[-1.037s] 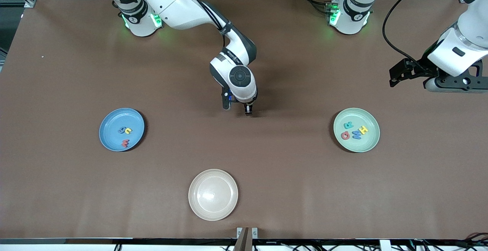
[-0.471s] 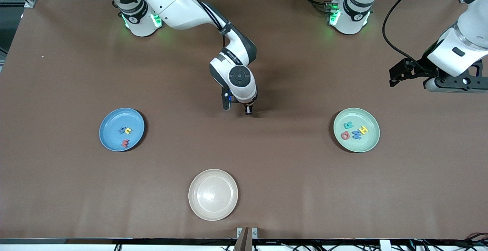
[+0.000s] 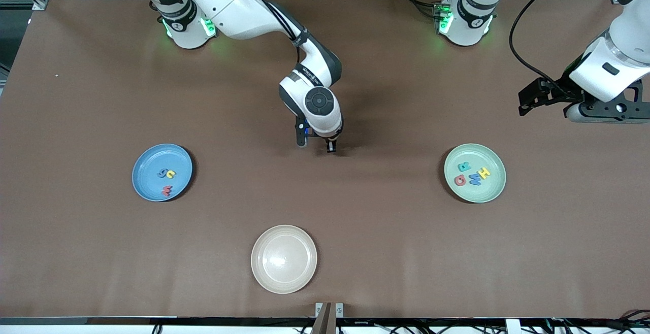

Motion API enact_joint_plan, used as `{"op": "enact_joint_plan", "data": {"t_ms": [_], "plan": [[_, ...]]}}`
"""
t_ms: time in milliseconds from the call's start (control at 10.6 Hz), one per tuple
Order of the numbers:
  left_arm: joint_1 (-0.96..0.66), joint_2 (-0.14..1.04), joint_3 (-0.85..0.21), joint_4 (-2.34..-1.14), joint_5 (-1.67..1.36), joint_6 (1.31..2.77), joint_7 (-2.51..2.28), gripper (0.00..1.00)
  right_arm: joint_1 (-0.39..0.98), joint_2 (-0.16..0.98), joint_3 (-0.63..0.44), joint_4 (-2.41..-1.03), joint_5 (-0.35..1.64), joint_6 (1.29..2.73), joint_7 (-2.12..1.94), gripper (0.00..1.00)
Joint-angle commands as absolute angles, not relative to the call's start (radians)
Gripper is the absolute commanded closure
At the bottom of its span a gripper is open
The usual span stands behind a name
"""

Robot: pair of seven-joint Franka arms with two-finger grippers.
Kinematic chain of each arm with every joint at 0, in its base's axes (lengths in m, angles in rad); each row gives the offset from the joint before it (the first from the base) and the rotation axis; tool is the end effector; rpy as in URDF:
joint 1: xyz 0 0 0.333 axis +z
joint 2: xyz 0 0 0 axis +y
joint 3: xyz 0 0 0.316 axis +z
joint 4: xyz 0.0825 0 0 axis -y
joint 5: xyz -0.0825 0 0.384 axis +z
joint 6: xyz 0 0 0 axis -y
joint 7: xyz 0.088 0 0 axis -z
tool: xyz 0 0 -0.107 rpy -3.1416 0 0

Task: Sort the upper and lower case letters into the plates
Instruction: 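Carry the blue E to the blue plate with the right gripper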

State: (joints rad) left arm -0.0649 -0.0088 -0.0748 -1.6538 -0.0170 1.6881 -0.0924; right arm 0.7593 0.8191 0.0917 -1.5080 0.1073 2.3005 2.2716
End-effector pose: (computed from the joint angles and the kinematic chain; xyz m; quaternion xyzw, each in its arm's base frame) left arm 0.5556 -0.0799 0.6004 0.9995 -0.0228 0.0204 0.0106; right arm 0.4731 0.5277 0.1778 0.7224 -0.6875 -0.0732 0.0117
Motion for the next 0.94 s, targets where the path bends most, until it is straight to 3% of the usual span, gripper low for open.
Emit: {"op": "enact_joint_plan", "data": {"t_ms": [0,283,848], "plan": [[-0.072,-0.031,-0.072,-1.678,0.008,1.698,-0.080,0.00,0.770,0.825,0.089,-1.513,0.095,2.303,2.292,0.71],[-0.072,-0.032,-0.072,-1.678,0.008,1.700,-0.080,0.00,0.769,0.824,0.089,-1.513,0.078,2.296,2.280,0.85],[-0.075,-0.031,-0.072,-1.678,0.008,1.700,-0.080,0.00,0.733,0.772,0.094,-1.499,0.081,2.223,2.189,1.00]]}}
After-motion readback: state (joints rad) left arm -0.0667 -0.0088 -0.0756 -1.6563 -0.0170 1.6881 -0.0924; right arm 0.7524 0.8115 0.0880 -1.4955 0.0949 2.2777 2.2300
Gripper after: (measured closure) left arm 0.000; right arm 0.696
